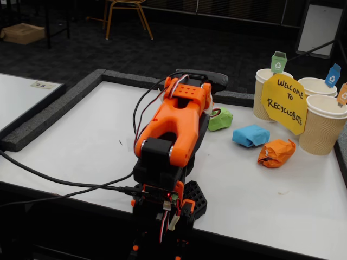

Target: Sort rubbish by color.

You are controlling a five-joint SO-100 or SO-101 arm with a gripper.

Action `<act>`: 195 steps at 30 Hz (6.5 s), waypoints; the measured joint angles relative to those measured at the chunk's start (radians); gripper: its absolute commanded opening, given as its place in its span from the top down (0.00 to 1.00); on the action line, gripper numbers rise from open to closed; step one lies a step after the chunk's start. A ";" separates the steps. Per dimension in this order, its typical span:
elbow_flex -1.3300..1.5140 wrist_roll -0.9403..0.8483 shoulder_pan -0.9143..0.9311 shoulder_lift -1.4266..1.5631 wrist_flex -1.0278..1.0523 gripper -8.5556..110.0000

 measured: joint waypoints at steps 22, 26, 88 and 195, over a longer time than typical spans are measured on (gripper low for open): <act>0.000 0.000 0.000 0.000 -0.006 0.88; -0.014 0.000 0.009 -0.002 -0.023 0.87; -1.094 -0.848 0.646 -0.888 0.374 0.87; -1.201 -1.169 0.822 -0.914 0.299 0.93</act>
